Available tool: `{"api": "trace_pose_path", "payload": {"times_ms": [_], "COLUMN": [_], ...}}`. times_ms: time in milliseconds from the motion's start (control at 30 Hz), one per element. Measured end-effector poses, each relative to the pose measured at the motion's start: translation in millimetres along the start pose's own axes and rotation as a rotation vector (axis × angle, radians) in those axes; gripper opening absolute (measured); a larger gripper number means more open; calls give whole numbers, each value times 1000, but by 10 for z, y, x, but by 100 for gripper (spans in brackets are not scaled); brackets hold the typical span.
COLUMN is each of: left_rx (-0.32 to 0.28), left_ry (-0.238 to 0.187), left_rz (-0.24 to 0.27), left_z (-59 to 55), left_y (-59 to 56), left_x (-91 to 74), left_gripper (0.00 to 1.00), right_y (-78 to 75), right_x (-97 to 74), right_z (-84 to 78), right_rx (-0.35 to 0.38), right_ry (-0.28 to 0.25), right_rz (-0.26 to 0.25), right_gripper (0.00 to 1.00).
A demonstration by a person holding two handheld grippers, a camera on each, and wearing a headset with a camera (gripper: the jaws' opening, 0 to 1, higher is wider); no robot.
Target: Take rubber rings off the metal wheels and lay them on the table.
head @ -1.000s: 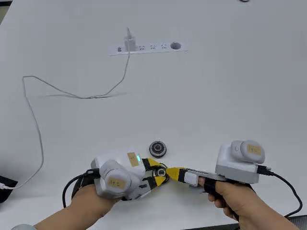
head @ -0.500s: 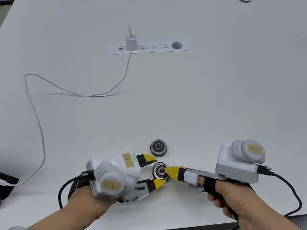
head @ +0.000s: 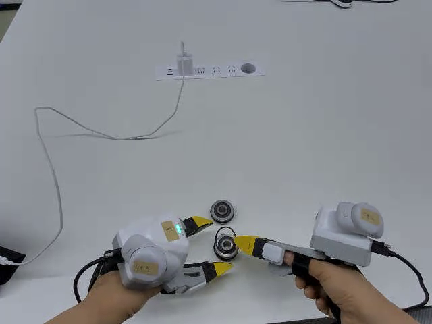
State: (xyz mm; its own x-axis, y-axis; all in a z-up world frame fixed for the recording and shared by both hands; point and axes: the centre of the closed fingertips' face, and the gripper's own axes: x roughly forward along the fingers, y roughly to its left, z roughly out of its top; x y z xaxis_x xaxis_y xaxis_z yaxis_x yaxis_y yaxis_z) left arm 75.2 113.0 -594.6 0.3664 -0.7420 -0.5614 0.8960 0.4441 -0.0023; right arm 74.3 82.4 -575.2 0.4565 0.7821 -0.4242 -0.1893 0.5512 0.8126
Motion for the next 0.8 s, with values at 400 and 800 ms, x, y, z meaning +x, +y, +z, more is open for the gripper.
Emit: {"api": "trace_pose_path", "payload": {"times_ms": [400, 800], "left_rx": [-27, -31], "left_ry": [-6, 7], "left_rz": [13, 11], "left_z": [-41, -56], "left_y": [-12, -31], "left_x": [-33, -42], "left_gripper": [62, 59], "right_y": [-200, -545], "right_x": [-203, -334], "right_z": [168, 294], "right_rx": [28, 42], "right_ry": [-65, -99], "right_rz": [-46, -130], "right_gripper": [2, 2]}}
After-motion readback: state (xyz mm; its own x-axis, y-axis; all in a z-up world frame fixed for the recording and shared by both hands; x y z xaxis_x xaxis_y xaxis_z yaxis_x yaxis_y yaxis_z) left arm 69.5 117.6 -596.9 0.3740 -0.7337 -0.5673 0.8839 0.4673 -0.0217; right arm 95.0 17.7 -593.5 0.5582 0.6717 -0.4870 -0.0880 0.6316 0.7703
